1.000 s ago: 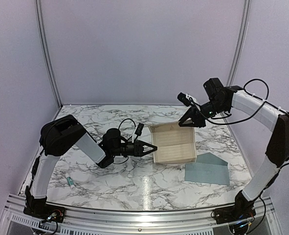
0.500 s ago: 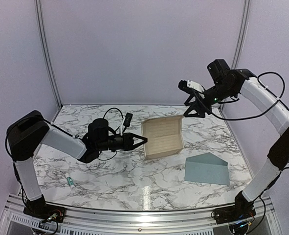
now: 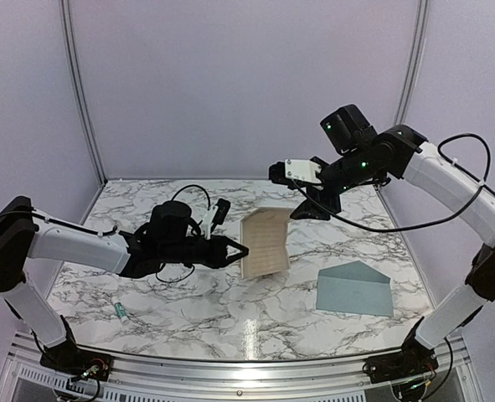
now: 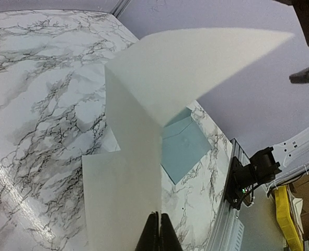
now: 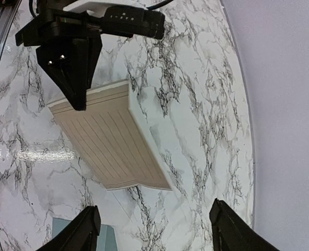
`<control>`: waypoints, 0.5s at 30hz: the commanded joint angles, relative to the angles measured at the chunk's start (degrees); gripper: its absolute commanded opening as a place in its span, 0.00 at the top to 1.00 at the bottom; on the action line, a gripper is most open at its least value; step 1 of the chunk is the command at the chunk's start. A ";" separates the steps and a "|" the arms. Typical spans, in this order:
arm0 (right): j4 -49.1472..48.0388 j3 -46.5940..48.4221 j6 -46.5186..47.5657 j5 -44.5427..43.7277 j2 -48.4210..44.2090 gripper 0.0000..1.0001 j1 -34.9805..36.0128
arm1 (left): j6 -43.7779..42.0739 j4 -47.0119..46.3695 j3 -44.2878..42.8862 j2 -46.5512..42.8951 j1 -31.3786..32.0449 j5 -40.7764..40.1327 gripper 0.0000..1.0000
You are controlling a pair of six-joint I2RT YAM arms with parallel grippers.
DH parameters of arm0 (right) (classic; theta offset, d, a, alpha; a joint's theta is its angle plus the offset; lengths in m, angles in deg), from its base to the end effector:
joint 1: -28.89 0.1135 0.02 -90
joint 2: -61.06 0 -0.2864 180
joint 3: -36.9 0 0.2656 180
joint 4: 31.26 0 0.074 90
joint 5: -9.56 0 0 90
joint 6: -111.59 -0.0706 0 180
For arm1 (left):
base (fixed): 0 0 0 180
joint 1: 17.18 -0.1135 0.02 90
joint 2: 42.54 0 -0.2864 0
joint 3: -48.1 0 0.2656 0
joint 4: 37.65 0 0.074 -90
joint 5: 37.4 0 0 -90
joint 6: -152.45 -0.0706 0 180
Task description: Place the letter into the envelope and seal it
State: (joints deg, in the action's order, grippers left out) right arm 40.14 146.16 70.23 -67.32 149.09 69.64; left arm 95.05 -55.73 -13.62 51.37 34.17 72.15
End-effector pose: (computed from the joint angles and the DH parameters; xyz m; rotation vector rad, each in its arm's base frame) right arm 0.2541 0.2401 0.3863 -1.7776 1.6530 0.2178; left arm 0.2317 -0.3276 0.2235 0.5916 1.9319 -1.3008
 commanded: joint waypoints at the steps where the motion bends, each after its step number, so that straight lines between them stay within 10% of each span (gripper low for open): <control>1: -4.74 -1.34 1.39 -1.49 -0.47 0.31 0.64 | -2.61 4.85 -1.67 -2.57 1.65 -1.70 1.00; 15: -9.85 -9.74 0.75 7.45 0.02 0.28 0.66 | -5.15 6.56 -1.08 -3.35 5.05 -4.59 1.00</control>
State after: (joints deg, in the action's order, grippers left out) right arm 33.48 138.51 71.17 -62.62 151.75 69.88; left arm 91.46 -50.39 -13.67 50.30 38.41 69.05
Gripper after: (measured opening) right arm 0.735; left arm 0.003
